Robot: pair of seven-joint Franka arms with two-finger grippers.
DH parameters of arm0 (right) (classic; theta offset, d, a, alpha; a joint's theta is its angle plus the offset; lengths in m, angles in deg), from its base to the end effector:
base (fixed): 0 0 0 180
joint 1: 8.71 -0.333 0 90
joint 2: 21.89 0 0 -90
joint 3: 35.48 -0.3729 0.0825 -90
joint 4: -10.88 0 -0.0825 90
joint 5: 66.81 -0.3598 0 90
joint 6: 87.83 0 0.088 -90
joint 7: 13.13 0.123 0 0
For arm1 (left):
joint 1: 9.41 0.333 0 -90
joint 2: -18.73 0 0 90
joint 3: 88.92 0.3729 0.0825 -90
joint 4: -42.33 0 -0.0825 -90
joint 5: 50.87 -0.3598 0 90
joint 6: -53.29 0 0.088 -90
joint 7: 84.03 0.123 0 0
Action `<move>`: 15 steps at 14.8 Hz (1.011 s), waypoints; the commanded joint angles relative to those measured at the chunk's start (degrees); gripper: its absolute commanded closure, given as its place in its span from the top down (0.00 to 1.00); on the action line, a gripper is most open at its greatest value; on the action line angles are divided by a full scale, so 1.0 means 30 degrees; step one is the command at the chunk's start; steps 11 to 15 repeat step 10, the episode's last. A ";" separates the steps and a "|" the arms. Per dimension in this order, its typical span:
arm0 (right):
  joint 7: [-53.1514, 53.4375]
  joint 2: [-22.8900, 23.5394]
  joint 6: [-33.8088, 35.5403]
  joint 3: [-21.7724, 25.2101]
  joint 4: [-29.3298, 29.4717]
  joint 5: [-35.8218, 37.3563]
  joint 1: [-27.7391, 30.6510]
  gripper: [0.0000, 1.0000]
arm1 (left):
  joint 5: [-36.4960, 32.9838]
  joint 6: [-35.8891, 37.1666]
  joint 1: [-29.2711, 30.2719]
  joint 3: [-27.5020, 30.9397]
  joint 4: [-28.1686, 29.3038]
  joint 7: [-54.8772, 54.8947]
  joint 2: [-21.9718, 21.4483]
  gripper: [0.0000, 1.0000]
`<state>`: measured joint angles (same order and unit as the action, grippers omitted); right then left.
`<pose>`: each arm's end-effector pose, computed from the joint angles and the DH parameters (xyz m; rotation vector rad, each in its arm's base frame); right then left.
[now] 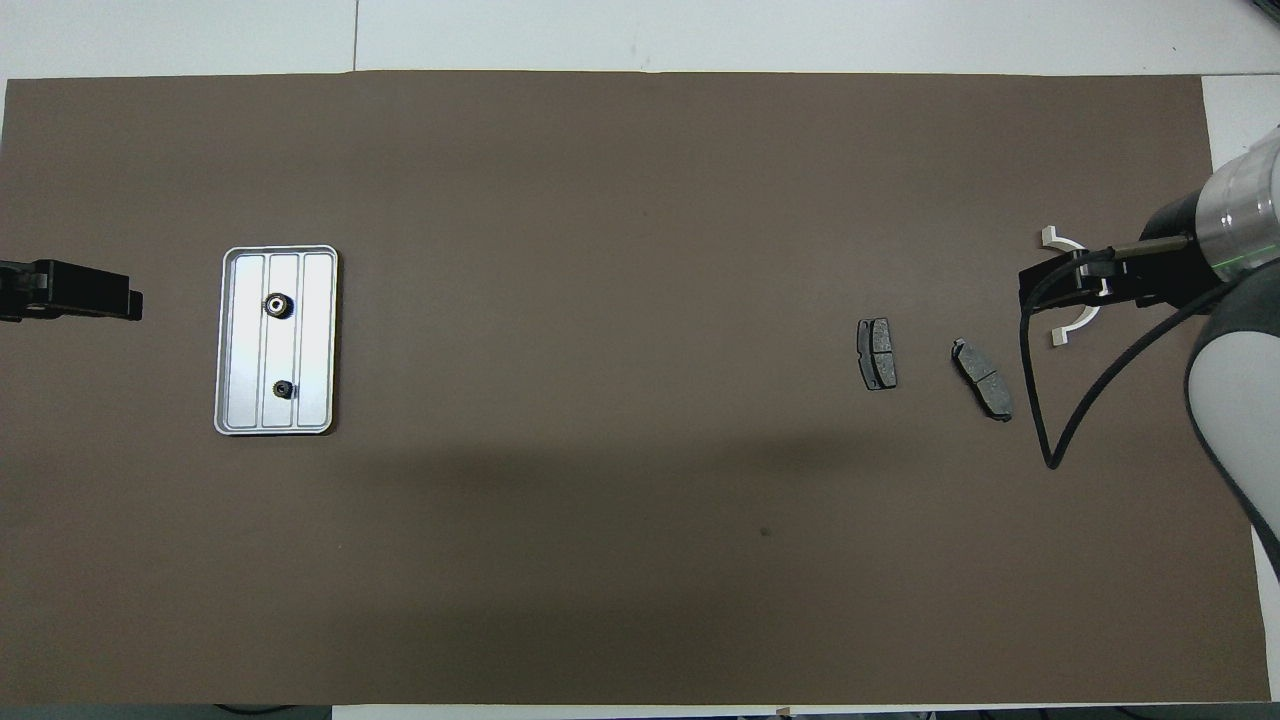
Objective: Pick bearing gear from pile to tray
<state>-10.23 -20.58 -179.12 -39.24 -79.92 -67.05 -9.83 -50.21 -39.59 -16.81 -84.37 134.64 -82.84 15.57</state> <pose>0.5379 0.0459 0.6489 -3.1363 -0.0540 0.0229 0.5156 -0.0256 0.6806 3.1212 -0.1097 0.1011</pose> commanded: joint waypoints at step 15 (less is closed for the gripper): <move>0.0322 -0.0290 -0.0300 -0.0096 -0.0320 0.0313 0.0109 1.00 | -0.0309 0.0990 -0.0289 0.0124 0.0401 0.0218 -0.0382 1.00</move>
